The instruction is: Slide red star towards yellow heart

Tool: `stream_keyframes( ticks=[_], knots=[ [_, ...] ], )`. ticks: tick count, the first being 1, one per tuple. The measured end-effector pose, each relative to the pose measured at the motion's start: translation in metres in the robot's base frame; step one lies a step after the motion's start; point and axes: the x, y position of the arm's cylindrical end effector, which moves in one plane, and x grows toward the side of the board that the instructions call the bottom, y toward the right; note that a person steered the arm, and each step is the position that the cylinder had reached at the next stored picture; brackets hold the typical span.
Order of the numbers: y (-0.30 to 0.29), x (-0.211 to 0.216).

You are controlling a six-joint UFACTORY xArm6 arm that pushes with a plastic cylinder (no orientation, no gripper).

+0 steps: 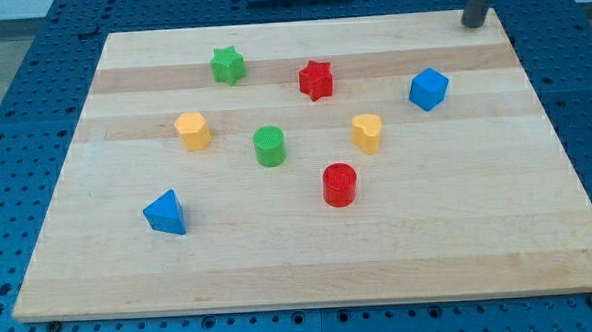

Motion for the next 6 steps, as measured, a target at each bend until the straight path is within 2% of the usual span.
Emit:
stream_keyframes(
  ticks=[6],
  knots=[
    [-0.215,0.075]
  ],
)
